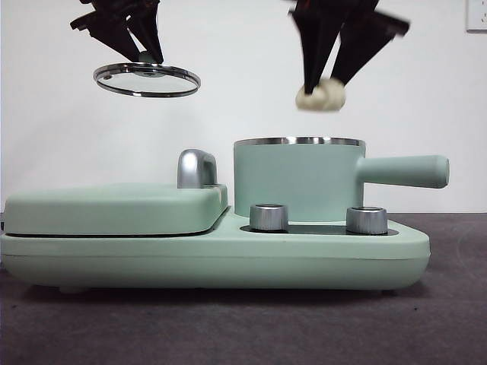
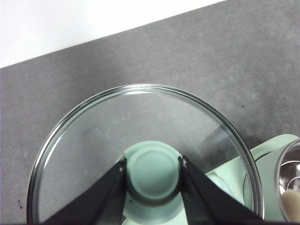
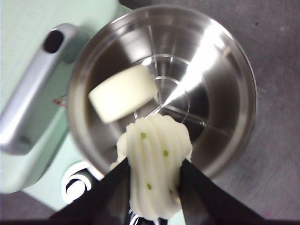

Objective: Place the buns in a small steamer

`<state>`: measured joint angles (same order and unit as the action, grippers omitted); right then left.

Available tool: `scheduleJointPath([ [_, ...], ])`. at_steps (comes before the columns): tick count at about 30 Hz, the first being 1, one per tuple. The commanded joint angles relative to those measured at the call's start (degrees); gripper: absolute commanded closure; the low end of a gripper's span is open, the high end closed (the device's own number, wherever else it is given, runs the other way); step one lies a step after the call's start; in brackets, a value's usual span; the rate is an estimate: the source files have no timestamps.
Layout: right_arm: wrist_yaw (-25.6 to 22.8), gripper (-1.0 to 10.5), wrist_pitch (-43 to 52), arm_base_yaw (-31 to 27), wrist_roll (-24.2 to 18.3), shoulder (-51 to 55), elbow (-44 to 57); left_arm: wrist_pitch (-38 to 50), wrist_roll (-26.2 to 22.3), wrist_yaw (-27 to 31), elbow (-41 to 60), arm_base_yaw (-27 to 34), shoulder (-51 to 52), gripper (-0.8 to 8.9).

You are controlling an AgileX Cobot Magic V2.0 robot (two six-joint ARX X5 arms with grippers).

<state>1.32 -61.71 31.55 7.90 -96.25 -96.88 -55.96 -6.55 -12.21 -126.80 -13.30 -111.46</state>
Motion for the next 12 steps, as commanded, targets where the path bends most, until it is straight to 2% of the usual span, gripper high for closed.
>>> scheduleJointPath([
  [1,0.2,8.1,0.1,-0.3,-3.7,-4.5,-2.5,1.3,0.2,-0.3,-2.3,-0.2,-0.2,6.95],
  [4,-0.4,8.1,0.3,-0.8,-5.0,-7.5,-2.7,1.3,0.2,-0.3,-2.3,-0.2,-0.2,6.95],
  [7,-2.9,8.1,1.0,-1.0,-5.3,-9.9,-2.7,1.3,0.2,-0.3,-2.3,-0.2,-0.2,6.95],
  [12,-2.8,8.1,2.1,-1.1,-5.5,-12.0,-2.7,1.3,0.2,-0.3,-2.3,-0.2,-0.2,6.95],
])
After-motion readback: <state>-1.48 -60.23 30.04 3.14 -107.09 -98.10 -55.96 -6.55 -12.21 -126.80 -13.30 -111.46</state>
